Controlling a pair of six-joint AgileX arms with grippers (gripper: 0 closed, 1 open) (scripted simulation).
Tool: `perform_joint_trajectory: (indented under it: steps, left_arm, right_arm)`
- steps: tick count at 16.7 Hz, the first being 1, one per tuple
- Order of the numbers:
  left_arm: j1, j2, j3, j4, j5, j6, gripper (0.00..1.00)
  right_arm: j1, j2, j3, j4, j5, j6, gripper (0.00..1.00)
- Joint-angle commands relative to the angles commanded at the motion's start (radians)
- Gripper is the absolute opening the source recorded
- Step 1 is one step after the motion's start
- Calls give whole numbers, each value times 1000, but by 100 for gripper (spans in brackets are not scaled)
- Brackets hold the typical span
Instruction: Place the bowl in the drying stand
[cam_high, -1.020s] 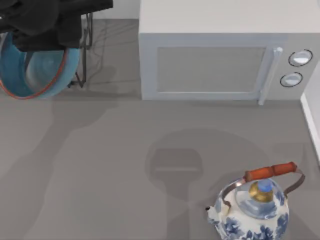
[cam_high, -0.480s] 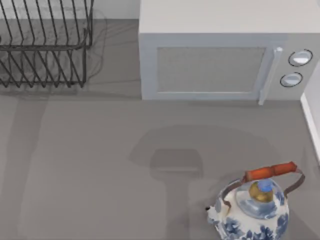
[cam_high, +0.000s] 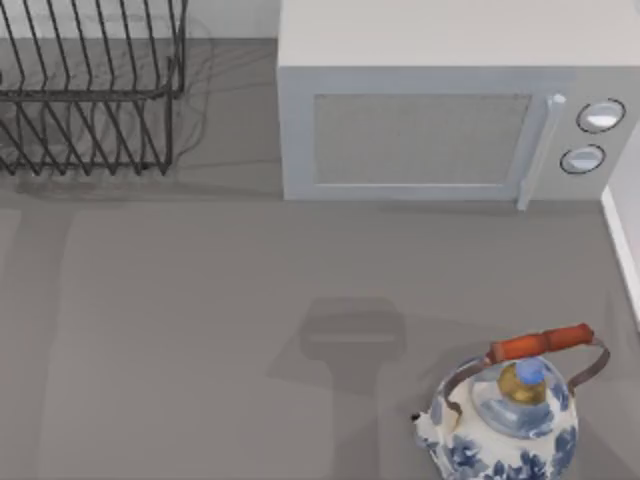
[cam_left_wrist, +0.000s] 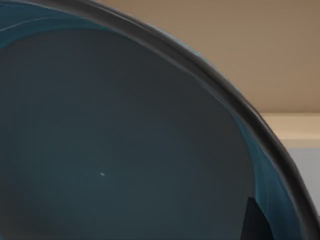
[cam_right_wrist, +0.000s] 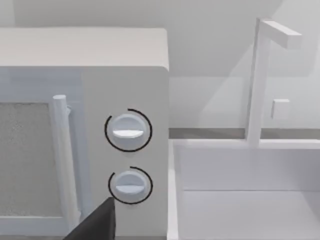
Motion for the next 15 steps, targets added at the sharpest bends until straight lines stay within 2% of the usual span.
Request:
perform_joint_trajectory:
  steps: [3,6,9,15]
  left_arm:
    - [-5,15,4,11,-4,0,0]
    - [-15,109,0,107,-11,-1,0]
    - [-31,278,-20,290,-27,0,0]
    - [-78,651,-110,776,-69,8,0]
  right_arm:
    - [0,0,0,0,0,0,100]
    - [0,0,0,0,0,0,100]
    - [0,0,0,0,0,0,100]
    - [0,0,0,0,0,0,100]
